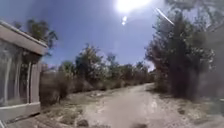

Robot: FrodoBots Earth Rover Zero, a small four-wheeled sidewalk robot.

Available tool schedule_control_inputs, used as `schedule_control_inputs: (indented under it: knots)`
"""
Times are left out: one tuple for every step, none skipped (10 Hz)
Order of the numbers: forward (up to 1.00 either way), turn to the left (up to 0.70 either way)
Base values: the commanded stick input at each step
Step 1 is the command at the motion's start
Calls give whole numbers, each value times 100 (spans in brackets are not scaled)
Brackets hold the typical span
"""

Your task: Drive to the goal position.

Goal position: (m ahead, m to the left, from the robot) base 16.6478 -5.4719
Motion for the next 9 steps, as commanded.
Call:
schedule_control_inputs:
  knots:
    - [85,0]
    - [85,0]
    - [85,0]
    - [85,0]
    - [85,0]
    - [85,0]
    - [85,0]
    - [85,0]
    - [85,0]
